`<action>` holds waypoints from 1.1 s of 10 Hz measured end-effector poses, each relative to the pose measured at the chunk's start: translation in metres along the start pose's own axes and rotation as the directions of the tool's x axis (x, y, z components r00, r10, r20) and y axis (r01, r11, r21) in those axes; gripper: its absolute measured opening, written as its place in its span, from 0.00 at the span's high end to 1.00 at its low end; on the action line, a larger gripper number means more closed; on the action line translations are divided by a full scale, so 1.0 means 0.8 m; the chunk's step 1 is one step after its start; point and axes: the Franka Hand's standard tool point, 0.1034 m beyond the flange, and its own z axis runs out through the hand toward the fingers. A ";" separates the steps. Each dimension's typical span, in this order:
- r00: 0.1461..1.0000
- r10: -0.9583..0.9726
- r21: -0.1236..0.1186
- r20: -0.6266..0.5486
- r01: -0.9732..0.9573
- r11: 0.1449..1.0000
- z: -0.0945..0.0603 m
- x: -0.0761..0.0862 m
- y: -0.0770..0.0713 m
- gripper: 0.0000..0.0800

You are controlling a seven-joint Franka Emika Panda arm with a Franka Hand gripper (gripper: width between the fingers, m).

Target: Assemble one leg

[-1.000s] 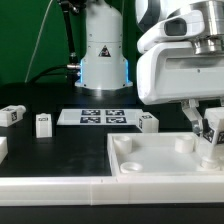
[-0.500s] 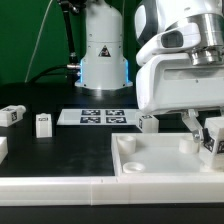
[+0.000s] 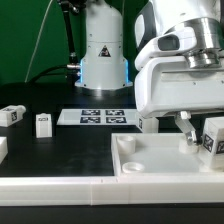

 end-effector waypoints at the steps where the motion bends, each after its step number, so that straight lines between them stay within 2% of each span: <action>1: 1.000 0.000 0.000 0.001 0.000 1.000 0.000 0.000 0.000 0.27; 2: 1.000 0.000 0.000 0.001 0.000 1.000 0.000 -0.001 0.000 0.27; 3: 1.000 0.000 0.000 0.002 0.000 1.000 0.000 -0.001 0.000 0.20; 4: 1.000 0.000 0.000 0.002 0.000 1.000 0.000 -0.001 0.000 0.19; 9: 0.999 0.003 0.004 0.033 -0.003 1.000 0.001 -0.002 0.000 0.19; 11: 0.995 0.019 0.013 0.093 -0.020 1.000 -0.006 0.015 -0.002 0.19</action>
Offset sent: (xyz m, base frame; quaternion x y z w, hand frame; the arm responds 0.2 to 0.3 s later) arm 0.0000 0.0000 0.0000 0.0000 0.0000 0.0000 1.0000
